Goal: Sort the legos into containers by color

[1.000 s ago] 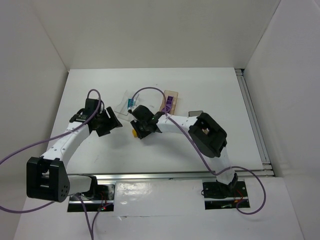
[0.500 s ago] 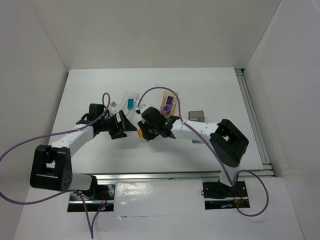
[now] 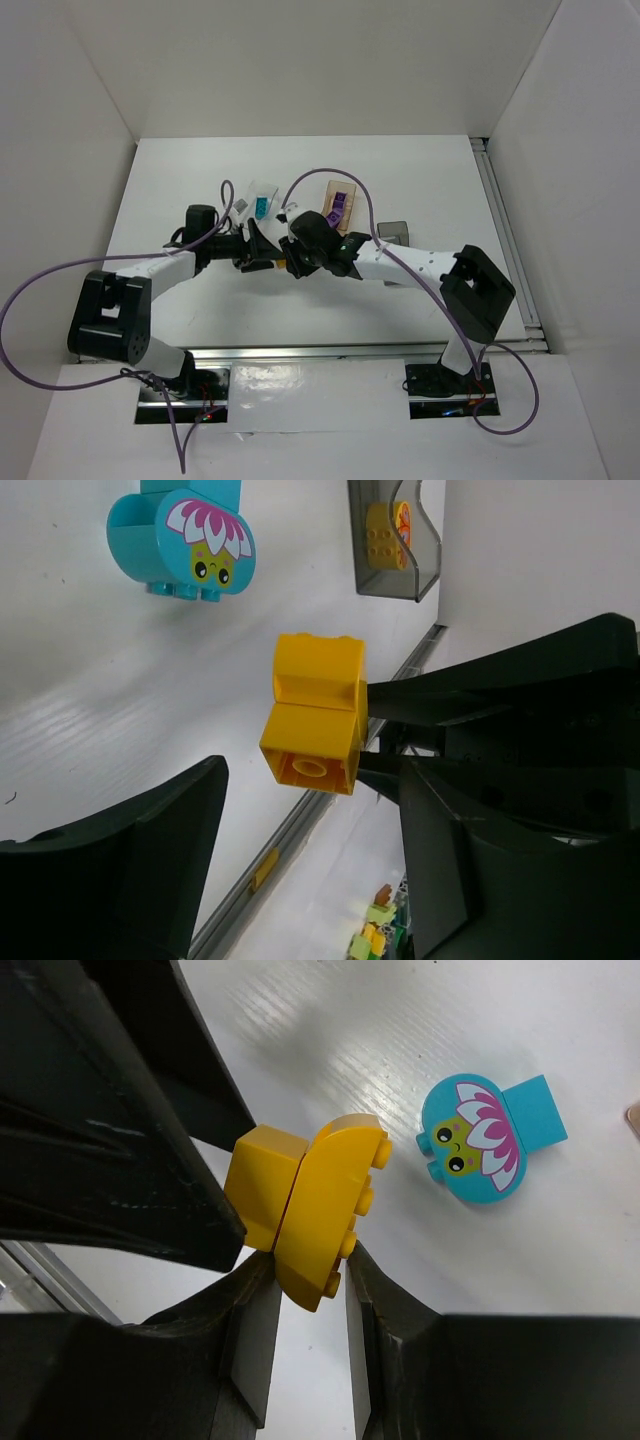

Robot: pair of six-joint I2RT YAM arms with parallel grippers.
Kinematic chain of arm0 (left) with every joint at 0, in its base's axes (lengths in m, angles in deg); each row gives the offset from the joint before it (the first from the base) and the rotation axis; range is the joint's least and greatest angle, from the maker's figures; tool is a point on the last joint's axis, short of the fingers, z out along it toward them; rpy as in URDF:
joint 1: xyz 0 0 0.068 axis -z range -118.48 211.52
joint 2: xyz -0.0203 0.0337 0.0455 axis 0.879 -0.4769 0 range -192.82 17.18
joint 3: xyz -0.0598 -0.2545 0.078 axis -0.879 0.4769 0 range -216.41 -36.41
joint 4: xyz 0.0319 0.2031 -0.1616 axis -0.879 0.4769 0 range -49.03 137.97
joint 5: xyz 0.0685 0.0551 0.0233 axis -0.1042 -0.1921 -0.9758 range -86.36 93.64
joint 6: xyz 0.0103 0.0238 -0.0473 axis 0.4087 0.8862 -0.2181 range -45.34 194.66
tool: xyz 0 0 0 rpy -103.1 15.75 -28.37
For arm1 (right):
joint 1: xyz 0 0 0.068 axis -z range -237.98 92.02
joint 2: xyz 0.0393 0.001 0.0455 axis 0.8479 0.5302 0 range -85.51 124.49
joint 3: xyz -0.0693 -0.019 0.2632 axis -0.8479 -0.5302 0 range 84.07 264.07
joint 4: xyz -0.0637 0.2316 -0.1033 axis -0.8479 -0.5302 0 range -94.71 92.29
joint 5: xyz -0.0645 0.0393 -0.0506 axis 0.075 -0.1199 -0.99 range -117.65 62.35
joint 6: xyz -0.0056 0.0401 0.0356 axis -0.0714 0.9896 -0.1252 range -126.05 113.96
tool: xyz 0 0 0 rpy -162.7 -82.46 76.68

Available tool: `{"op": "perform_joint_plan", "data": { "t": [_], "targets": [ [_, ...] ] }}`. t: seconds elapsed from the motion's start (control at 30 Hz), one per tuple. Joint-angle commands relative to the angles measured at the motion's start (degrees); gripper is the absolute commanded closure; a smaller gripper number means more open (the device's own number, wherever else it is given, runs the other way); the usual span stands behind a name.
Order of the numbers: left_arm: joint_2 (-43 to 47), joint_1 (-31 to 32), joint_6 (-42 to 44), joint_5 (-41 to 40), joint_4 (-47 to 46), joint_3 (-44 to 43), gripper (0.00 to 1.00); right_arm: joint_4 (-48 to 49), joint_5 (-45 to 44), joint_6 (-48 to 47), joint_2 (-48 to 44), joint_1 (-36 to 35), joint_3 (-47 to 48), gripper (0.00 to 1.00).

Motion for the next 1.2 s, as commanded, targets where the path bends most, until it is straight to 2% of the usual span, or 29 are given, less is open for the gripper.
{"op": "perform_joint_plan", "data": {
  "t": [0.0,0.17,0.3,0.43,0.5,0.53,0.57,0.6,0.67,0.7,0.8,0.87,1.03,1.07,1.1,1.17],
  "targets": [
    [-1.3,0.2,-1.4,3.6,-6.0,0.7,0.24,2.8,-0.5,0.3,-1.1,-0.5,1.2,0.81],
    [-2.4,0.7,-2.5,3.6,-8.7,1.3,0.36,2.8,0.1,0.3,-1.1,-0.5,1.7,0.81],
    [-2.4,0.7,-4.3,4.1,-11.6,2.3,0.41,2.3,0.6,0.3,-1.1,-0.5,1.7,0.81],
    [-1.9,0.7,-4.3,4.1,-11.6,2.3,0.58,2.3,0.6,0.3,-1.1,-0.5,2.3,0.81],
    [-1.9,0.7,-4.3,4.6,-11.6,2.3,0.76,2.3,0.6,0.3,-1.1,-0.5,2.3,0.79],
    [-1.9,0.7,-4.3,4.6,-11.6,1.8,0.84,2.3,0.6,0.3,-1.1,-0.5,2.3,0.77],
    [-1.4,0.7,-4.3,4.6,-11.1,1.8,0.93,1.6,0.6,0.9,-1.8,-0.5,2.3,0.69],
    [-1.4,0.7,-4.3,4.1,-9.4,1.3,1.0,0.9,1.2,0.9,-1.8,-0.5,2.3,0.48],
    [-1.4,0.1,-4.3,4.7,-8.9,1.3,1.0,-0.2,3.9,0.9,-4.0,0.0,1.8,0.31],
    [-1.4,0.1,-3.7,4.7,-8.9,1.3,1.0,-0.2,5.0,0.9,-5.2,0.0,1.2,0.29],
    [-1.4,-0.4,-2.6,6.6,-8.9,1.3,1.0,2.1,11.0,1.9,-11.3,3.3,-3.2,0.29],
    [-0.8,-0.9,-1.5,7.2,-8.9,1.3,1.0,4.4,17.4,3.2,-15.8,5.9,-7.3,0.33],
    [2.6,-0.9,-0.4,10.7,-9.9,1.3,1.0,13.8,33.6,9.0,-18.3,17.0,-12.0,0.33],
    [2.6,-0.9,-0.4,10.7,-9.9,1.3,1.0,15.1,38.8,9.7,-18.3,17.9,-12.0,0.32],
    [3.3,-0.9,0.3,10.7,-9.3,0.7,1.0,16.5,41.7,10.6,-17.0,19.2,-12.7,0.25],
    [3.8,-0.9,0.3,11.2,-9.9,0.7,1.0,20.0,48.4,11.3,-13.8,19.9,-12.7,0.17]
  ]
}}
